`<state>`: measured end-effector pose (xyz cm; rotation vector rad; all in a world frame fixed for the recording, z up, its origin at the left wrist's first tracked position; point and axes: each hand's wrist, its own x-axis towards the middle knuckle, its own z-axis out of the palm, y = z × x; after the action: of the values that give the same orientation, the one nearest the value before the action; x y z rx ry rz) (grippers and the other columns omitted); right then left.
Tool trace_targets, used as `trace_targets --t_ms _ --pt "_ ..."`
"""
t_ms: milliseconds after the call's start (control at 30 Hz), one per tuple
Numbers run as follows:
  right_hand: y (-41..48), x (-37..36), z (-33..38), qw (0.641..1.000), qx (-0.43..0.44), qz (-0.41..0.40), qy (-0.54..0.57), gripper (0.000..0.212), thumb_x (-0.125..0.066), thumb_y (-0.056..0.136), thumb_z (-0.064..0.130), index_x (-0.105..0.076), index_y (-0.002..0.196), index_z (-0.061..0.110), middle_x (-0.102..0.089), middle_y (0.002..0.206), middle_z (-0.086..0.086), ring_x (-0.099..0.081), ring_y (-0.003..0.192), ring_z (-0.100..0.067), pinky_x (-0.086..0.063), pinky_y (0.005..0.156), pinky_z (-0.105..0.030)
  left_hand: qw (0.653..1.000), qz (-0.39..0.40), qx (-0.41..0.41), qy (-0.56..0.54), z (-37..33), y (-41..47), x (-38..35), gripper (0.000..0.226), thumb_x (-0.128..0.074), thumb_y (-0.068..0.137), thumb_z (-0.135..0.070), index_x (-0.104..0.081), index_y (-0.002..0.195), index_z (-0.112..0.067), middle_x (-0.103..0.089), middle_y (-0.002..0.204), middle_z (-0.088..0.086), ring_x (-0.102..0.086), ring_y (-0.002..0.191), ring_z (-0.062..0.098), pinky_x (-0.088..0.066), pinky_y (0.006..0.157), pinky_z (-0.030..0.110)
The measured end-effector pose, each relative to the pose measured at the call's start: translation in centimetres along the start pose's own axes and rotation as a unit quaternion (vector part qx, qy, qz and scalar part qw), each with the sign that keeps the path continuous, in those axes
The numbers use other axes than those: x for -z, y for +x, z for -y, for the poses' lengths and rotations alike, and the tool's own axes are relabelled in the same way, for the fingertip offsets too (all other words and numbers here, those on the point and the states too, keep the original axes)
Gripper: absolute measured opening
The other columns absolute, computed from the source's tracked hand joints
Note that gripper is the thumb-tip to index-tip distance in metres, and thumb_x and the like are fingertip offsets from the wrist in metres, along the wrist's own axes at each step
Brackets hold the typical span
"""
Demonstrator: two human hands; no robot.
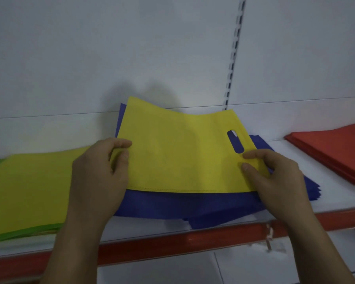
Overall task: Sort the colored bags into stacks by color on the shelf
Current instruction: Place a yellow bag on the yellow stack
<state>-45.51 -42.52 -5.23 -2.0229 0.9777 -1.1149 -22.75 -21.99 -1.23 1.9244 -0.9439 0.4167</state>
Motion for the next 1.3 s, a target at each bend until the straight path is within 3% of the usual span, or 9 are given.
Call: trace_targets --t_ms 133,333,467,567,633,800,1000,1167,1300 --pt "2.0 3.3 -3.4 0.999 -0.001 -0.017 -0.049 0.018 -0.072 0.087 0.023 -0.07 0.101 0.034 -0.07 0.096 0.011 -0.062 0.086 -0.014 -0.048 0.071 -0.035 0.995 0.089 0.025 -0.024 -2.2 -1.5 -4.1 0.039 -0.066 0.091 -0.02 -0.061 0.128 -0.029 -0.058 0.11 -0.012 -0.056 0.099 0.006 -0.043 0.076 0.027" --pt "3.3 4.8 -5.9 0.997 0.016 -0.012 -0.078 0.025 -0.07 0.088 0.017 -0.072 0.108 0.031 -0.071 0.107 0.011 -0.063 0.091 -0.014 -0.048 0.078 -0.034 0.992 0.109 0.064 -0.018 -3.5 -2.1 -8.2 0.048 -0.065 0.092 -0.021 -0.049 0.137 -0.031 -0.069 0.101 -0.009 -0.062 0.09 0.014 -0.047 0.072 0.034" --pt "3.1 4.8 -6.2 0.997 0.011 -0.013 -0.081 0.024 -0.069 0.089 0.017 -0.071 0.106 0.034 -0.066 0.088 0.021 -0.059 0.075 -0.002 -0.036 0.059 -0.011 0.992 0.102 0.073 0.004 -3.5 -2.2 -8.9 0.025 -0.061 0.094 -0.024 -0.059 0.118 -0.027 -0.073 0.099 0.0 -0.063 0.09 0.024 -0.043 0.069 0.036" --pt "2.7 4.7 -6.1 0.996 0.002 -0.025 -0.081 0.022 -0.068 0.089 0.021 -0.071 0.107 0.035 -0.06 0.077 0.025 -0.058 0.072 0.0 -0.036 0.057 -0.011 0.993 0.086 0.069 0.035 -3.6 -2.2 -8.8 0.002 -0.058 0.095 -0.028 -0.059 0.093 -0.026 -0.064 0.085 -0.004 -0.058 0.08 0.025 -0.041 0.064 0.038" --pt "2.5 4.8 -6.1 0.996 0.004 -0.031 -0.078 0.023 -0.067 0.09 0.024 -0.071 0.109 0.036 -0.059 0.076 0.025 -0.057 0.071 0.003 -0.037 0.059 -0.008 0.992 0.09 0.064 0.056 -3.5 -2.3 -8.8 0.008 -0.059 0.095 -0.028 -0.057 0.087 -0.027 -0.059 0.084 -0.005 -0.055 0.079 0.024 -0.039 0.063 0.037" --pt "2.3 5.4 -6.0 0.997 -0.006 -0.051 -0.052 0.022 -0.068 0.089 0.024 -0.071 0.107 0.036 -0.063 0.074 0.017 -0.057 0.071 0.003 -0.036 0.057 -0.012 0.991 0.093 0.059 0.076 -3.9 -2.0 -8.5 0.005 -0.062 0.092 -0.03 -0.058 0.092 -0.029 -0.051 0.108 0.001 -0.053 0.098 0.027 -0.044 0.073 0.041" --pt "1.4 7.3 -6.8 0.994 -0.014 -0.104 -0.023 0.023 -0.068 0.088 0.023 -0.071 0.107 0.036 -0.068 0.084 0.014 -0.06 0.076 -0.005 -0.046 0.063 -0.032 0.996 0.08 0.017 -0.031 -6.5 -1.6 -9.2 0.005 -0.057 0.096 -0.023 -0.056 0.097 -0.027 -0.055 0.085 -0.025 -0.053 0.075 -0.003 -0.038 0.062 0.02" --pt "0.2 12.2 -8.7 0.987 -0.039 -0.148 -0.043 0.024 -0.068 0.09 0.024 -0.068 0.111 0.034 -0.066 0.083 0.01 -0.058 0.071 -0.01 -0.047 0.056 -0.037 0.985 0.131 -0.043 -0.104 -11.1 -2.4 -12.9 0.033 -0.05 0.1 -0.01 -0.056 0.123 -0.033 -0.054 0.072 -0.016 -0.054 0.062 0.0 -0.04 0.05 0.021" --pt "-0.9 17.5 -11.1 0.979 -0.072 -0.181 -0.064 0.024 -0.066 0.092 0.025 -0.066 0.113 0.037 -0.064 0.082 0.008 -0.057 0.069 -0.015 -0.052 0.056 -0.043 0.976 0.17 -0.082 -0.107 -15.5 -3.7 -16.8 0.034 -0.046 0.101 -0.006 -0.066 0.121 -0.024 -0.048 0.059 -0.01 -0.05 0.053 0.004 -0.034 0.044 0.012"
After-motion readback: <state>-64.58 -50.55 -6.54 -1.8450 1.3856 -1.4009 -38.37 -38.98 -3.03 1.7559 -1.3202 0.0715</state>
